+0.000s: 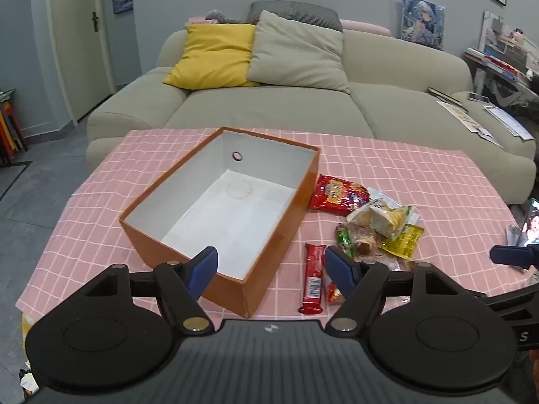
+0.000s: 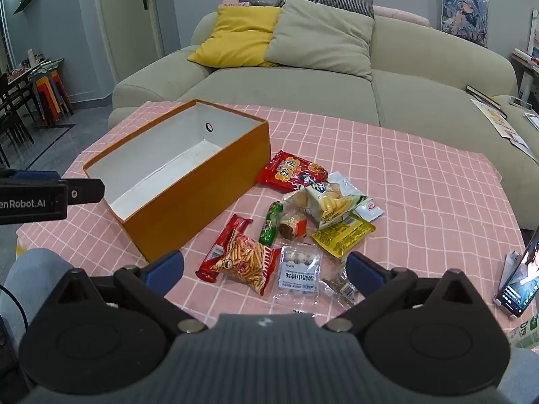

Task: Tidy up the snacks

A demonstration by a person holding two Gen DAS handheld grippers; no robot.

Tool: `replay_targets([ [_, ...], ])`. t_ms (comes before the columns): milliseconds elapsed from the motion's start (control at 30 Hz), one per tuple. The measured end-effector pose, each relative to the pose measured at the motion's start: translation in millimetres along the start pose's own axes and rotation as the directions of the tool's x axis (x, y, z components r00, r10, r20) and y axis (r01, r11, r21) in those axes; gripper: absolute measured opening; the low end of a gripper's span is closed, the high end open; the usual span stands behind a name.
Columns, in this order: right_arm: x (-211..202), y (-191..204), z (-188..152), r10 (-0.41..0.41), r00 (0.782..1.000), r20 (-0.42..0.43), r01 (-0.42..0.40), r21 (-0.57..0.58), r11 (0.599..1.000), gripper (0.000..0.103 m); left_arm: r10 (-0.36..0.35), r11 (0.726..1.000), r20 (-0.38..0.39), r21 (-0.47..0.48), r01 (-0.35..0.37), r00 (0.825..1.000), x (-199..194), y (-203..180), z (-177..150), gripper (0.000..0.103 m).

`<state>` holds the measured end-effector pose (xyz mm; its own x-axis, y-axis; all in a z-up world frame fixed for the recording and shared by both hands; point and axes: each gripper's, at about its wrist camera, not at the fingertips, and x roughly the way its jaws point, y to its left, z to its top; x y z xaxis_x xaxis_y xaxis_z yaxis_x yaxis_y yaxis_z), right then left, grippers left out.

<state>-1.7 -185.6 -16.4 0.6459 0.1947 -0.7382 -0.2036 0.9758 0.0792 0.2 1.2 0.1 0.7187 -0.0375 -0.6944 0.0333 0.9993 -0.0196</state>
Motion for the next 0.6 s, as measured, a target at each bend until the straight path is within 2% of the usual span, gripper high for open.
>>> replay_targets([
  [200, -2.6, 1.8, -2.9, -0.007, 1.0, 0.014, 0.007, -0.008, 1.0, 0.099, -0.039, 0.999, -0.007, -0.014, 0.039, 0.999, 0.4, 12.3, 2.2, 0.085],
  [233, -2.6, 1.1, -3.0, -0.006, 1.0, 0.016, 0.006, -0.009, 1.0, 0.099, -0.001, 1.0, -0.006, 0.003, 0.001, 1.0, -2.2, 6.0, 0.4, 0.085],
  [433, 2.1, -0.3, 1.6, -0.005, 1.0, -0.008, 0.005, -0.004, 1.0, 0.099, 0.015, 1.0, -0.014, 0.003, -0.015, 1.0, 2.3, 2.0, -2.6, 0.085],
  [600, 0.0, -0.2, 1.1, -0.013, 1.0, 0.005, 0.013, -0.01, 1.0, 0.099, 0.016, 1.0, -0.021, 0.005, -0.016, 1.0, 2.7, 1.7, -3.7, 0.085],
])
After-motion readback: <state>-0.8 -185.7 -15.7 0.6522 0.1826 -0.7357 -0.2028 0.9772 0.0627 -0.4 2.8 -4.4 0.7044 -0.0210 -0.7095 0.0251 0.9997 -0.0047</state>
